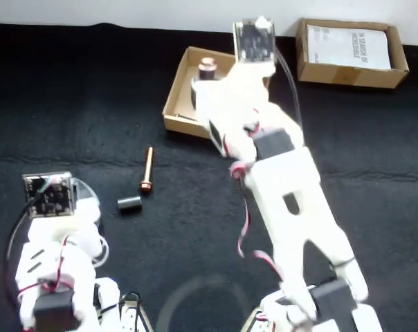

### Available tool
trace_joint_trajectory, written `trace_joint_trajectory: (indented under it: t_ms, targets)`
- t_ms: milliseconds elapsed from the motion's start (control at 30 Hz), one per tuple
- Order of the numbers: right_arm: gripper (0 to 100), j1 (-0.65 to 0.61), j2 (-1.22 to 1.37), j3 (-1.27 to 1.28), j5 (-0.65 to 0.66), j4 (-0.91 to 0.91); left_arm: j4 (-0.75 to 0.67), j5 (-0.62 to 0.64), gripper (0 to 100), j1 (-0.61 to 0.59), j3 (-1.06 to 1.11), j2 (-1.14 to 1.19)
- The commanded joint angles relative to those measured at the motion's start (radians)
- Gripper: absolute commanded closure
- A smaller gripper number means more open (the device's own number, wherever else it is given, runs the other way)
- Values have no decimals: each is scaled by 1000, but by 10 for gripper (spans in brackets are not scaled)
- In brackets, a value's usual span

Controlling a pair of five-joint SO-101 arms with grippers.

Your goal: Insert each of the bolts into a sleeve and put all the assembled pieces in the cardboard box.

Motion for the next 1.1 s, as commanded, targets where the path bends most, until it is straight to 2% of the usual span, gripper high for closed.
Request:
trace_joint_trajectory:
  t_ms: [0, 133, 267, 400, 600, 667, 767, 800, 1067]
  targets:
    - [991, 41, 139, -255, -3, 35, -155, -5, 980, -85, 128, -10]
    - [991, 77, 320, -475, -3, 107, -331, -5, 980, -145, 294, -10]
    - [991, 105, 489, -679, -6, 200, -485, -5, 980, -147, 415, -10]
    - [991, 119, 641, -854, -6, 260, -516, -3, 980, -142, 415, -7]
    - [991, 130, 829, -1032, -3, 275, -465, -3, 980, -122, 415, -4]
    - [991, 131, 881, -1063, -3, 275, -394, -3, 980, -122, 415, -2]
    - [991, 143, 952, -1084, -3, 275, -210, -8, 980, -108, 415, -7]
    - [991, 147, 975, -1086, -3, 275, -193, -8, 978, -91, 415, -5]
    - [991, 163, 1148, -1084, -6, 274, -190, -9, 977, -58, 415, -4]
